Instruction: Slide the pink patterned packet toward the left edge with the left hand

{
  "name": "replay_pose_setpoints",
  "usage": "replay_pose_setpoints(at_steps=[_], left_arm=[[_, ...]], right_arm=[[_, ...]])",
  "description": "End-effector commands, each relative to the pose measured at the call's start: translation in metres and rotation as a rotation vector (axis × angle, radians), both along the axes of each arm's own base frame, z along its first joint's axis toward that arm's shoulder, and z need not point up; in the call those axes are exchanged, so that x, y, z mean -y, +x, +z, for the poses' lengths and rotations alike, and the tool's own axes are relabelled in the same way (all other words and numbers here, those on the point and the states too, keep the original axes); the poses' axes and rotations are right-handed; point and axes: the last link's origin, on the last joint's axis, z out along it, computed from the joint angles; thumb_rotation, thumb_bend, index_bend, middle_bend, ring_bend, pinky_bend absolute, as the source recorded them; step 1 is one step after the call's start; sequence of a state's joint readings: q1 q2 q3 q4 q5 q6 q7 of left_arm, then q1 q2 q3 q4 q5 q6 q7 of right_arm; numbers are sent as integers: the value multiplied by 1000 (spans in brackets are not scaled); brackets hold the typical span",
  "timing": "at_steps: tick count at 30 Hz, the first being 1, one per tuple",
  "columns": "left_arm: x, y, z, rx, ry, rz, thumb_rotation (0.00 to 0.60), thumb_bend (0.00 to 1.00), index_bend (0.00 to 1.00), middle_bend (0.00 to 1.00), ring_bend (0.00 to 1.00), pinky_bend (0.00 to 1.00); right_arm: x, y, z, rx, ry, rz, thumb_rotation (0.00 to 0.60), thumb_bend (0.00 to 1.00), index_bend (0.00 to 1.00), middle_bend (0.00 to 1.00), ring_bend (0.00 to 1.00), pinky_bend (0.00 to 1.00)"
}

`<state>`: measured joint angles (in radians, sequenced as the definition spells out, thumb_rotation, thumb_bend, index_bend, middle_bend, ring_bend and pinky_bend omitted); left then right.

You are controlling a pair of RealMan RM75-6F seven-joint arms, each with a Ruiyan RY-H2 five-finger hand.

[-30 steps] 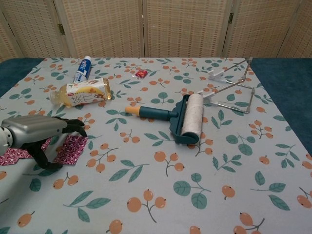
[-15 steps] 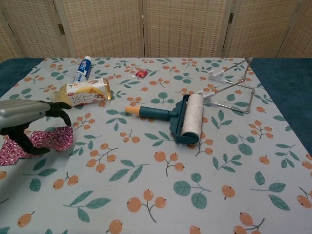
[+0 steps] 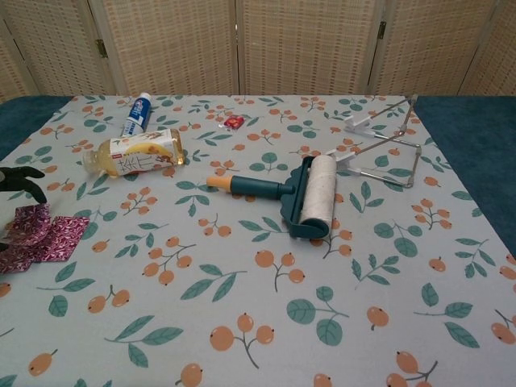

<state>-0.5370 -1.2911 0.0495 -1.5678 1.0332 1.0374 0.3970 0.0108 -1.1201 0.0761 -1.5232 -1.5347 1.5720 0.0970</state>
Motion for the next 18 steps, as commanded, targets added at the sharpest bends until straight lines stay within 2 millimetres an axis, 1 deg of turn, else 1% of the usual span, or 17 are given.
replay_pose_setpoints(at_steps=[1,5,18], left_arm=[[3,-9,-1,-1,-4,29,600,346,231,0,0,0],[6,-14,-4,-4,-8,41,600,347,228,0,0,0],[9,-16,-11,-8,-23,56,600,347,199,0,0,0]], right_arm=[[0,1,0,-1,2,1,600,448,0,0,14,0],[1,3,0,-5,2,5,600,448,0,0,13,0],[-1,3,0,-4,-1,-2,600,448,0,0,14,0]])
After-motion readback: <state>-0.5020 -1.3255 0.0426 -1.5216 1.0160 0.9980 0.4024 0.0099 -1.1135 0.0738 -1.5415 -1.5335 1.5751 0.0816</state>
